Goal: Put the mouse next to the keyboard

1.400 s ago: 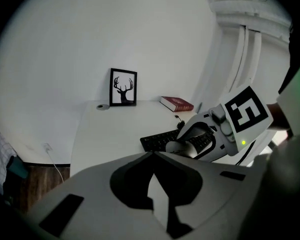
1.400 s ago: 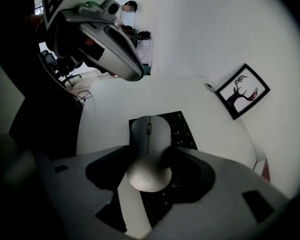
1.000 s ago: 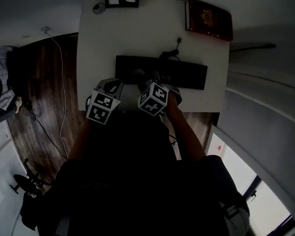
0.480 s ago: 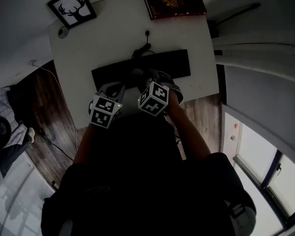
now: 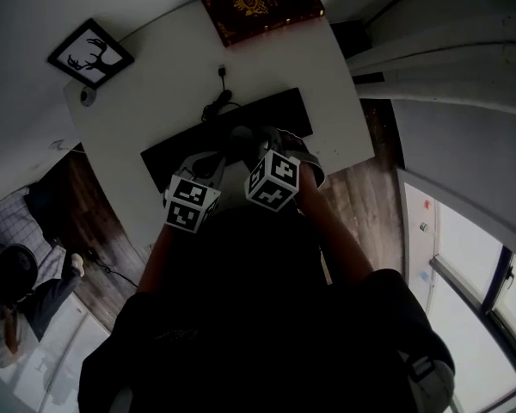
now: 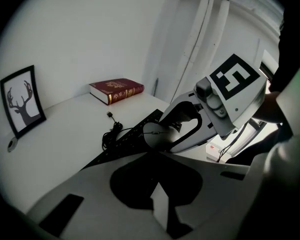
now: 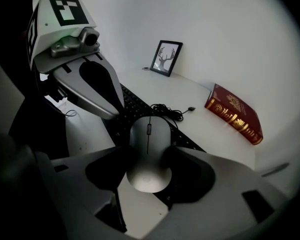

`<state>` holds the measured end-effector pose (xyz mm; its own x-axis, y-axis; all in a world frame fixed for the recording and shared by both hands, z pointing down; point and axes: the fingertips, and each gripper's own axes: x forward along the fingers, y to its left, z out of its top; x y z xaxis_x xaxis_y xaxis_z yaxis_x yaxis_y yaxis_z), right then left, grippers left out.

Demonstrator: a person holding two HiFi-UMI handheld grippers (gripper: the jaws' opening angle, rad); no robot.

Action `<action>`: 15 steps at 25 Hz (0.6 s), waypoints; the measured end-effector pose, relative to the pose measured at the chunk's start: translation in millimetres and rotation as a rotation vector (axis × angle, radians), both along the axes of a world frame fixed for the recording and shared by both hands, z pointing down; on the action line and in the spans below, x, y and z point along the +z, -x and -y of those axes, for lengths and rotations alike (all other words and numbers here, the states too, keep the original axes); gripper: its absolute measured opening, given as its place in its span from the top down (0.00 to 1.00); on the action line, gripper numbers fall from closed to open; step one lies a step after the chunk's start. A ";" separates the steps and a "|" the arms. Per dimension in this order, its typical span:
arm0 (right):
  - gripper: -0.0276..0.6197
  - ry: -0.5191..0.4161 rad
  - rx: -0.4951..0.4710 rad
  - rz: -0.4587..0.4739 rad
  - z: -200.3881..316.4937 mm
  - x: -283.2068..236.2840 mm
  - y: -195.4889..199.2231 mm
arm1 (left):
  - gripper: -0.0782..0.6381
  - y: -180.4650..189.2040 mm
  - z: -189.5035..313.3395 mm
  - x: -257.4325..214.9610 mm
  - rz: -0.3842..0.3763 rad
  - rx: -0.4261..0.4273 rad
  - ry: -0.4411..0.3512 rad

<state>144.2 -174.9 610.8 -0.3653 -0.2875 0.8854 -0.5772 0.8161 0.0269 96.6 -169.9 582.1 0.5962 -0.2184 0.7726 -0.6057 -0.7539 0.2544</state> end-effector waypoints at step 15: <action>0.54 0.031 0.168 0.036 9.8 2.9 -109.3 | 0.88 -65.8 -9.0 3.6 0.024 0.009 0.031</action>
